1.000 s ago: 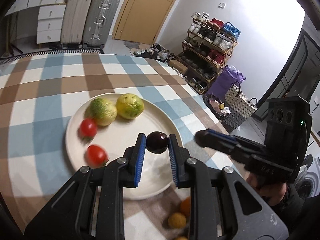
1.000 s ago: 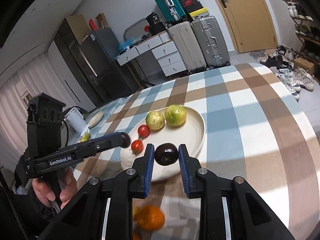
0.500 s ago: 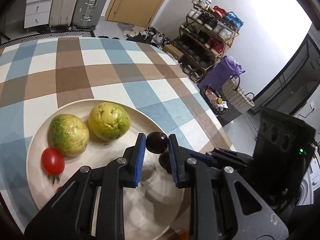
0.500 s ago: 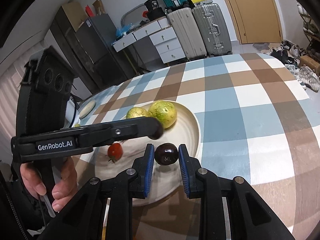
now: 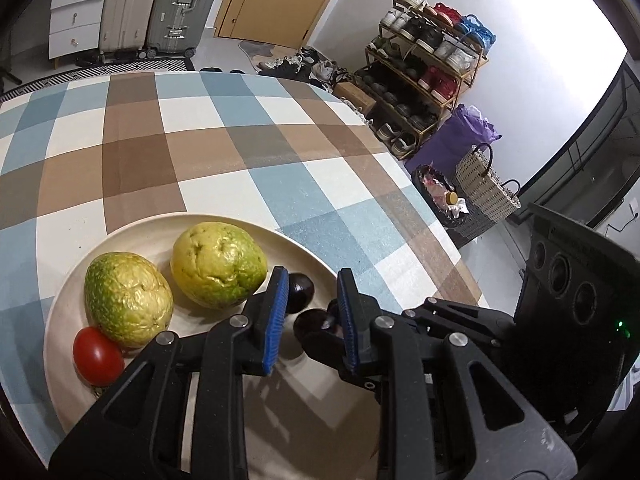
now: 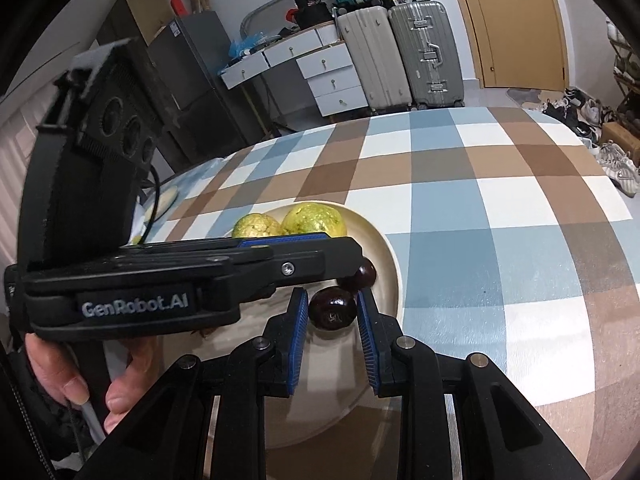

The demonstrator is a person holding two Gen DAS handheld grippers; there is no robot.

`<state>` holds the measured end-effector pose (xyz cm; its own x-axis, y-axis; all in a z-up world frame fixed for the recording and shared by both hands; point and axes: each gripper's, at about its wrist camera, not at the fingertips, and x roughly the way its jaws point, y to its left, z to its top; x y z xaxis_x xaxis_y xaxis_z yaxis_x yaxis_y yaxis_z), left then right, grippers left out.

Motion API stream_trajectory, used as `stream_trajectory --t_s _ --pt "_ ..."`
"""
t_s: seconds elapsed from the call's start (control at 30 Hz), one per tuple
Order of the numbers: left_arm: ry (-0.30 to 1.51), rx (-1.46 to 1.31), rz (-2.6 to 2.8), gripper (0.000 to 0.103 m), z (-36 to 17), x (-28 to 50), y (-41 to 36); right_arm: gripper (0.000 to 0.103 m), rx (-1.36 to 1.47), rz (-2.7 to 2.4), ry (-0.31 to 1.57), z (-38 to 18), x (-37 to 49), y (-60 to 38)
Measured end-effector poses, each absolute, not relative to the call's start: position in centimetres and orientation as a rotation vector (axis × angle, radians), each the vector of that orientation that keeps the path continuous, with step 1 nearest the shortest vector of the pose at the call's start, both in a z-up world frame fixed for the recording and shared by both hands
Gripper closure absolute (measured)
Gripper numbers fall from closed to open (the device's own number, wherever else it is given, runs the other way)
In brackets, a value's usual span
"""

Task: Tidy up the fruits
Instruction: 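Open both tools to drop the plums onto the plate, then withdraw both tools toward the remaining oranges and kiwis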

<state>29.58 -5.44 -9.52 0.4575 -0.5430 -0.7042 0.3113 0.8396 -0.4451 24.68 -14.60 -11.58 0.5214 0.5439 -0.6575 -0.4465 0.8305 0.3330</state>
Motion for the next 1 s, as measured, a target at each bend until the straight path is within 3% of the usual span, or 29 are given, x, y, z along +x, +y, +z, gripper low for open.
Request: stream_trajectory --t_s 0.1,0.17,0.2,0.27,0.43,0.53,0.63,0.77,1.0 --pt "0.949 -0.283 -0.535 0.081 -9.0 28.9 -5.0 0.068 0.129 0.581 0.831 -11.5 24.5 -14.9" --pt "0.934 -0.287 -0.535 0.076 -8.4 28.3 -4.7 0.053 0.154 0.606 0.814 -11.1 24.0 -15.3" --pt "0.921 -0.292 -0.539 0.072 -7.9 27.8 -4.5 0.05 0.156 0.605 0.804 -10.8 23.5 -15.5" --pt "0.894 -0.3 -0.535 0.066 -6.9 26.8 -4.0 0.03 0.142 0.578 0.777 -10.2 22.5 -15.8" --pt "0.826 -0.29 -0.505 0.044 -4.0 23.2 -3.0 0.028 0.167 0.581 0.714 -8.5 19.4 -17.1" --pt "0.774 -0.265 -0.484 0.035 -2.1 20.5 -2.5 0.018 0.189 0.565 0.683 -7.5 17.4 -18.0" --pt "0.711 -0.23 -0.448 0.027 0.0 17.4 -2.1 0.015 0.205 0.563 0.654 -6.5 15.4 -18.6" --pt "0.641 -0.185 -0.41 0.022 2.4 13.4 -1.8 0.004 0.22 0.547 0.605 -5.1 12.5 -19.2" --pt "0.566 -0.161 -0.317 0.013 5.3 7.2 -0.7 0.0 0.256 0.546 0.523 -2.8 8.2 -20.3"
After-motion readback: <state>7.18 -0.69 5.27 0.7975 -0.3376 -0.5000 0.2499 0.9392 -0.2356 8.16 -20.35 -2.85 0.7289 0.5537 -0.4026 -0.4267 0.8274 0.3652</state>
